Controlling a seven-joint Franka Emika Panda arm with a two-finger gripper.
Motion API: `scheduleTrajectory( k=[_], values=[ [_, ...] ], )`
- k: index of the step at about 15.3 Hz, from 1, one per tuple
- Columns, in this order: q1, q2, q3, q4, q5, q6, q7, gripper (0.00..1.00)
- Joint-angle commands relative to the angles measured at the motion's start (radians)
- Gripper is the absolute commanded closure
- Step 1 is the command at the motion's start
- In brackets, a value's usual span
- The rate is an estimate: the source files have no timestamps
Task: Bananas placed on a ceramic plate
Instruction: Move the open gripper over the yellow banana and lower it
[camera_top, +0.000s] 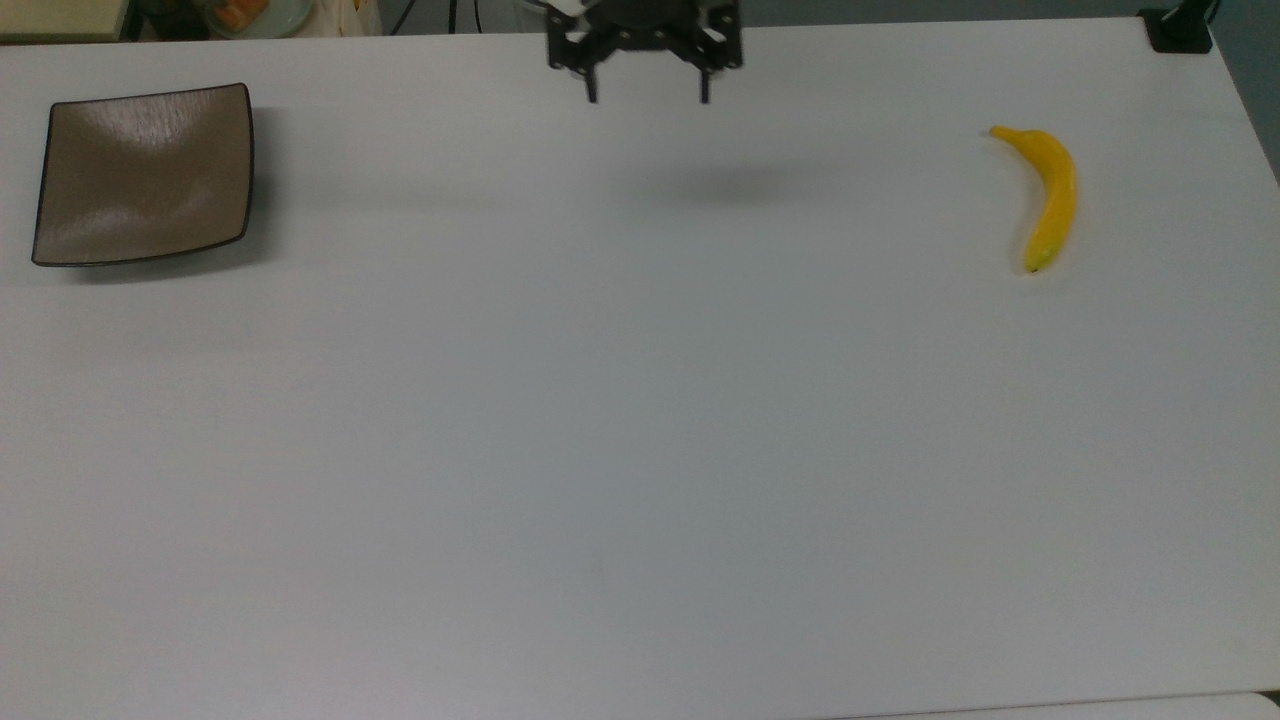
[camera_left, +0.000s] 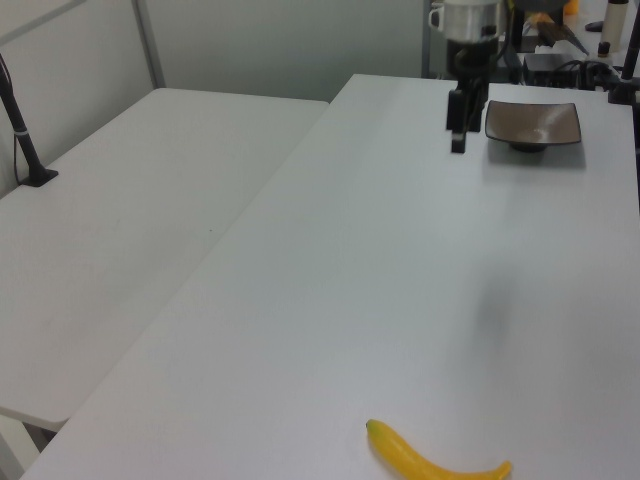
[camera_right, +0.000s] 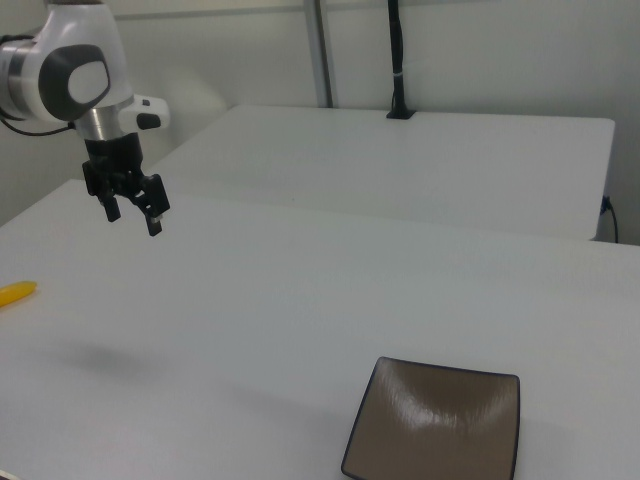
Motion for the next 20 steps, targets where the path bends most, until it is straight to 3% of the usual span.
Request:
scheduleTrajectory(
  k=[1, 6, 14, 20],
  values=[
    [0.006, 0.073, 0.063, 0.000, 0.021, 0.113, 0.144, 0.00],
    [0.062, 0.149, 0.161, 0.003, 0.027, 0.218, 0.198, 0.00],
    [0.119, 0.251, 0.302, 0.026, 0.024, 0.433, 0.414, 0.00],
    [0.246, 0.333, 0.302, 0.061, 0.018, 0.505, 0.528, 0.00]
  ],
)
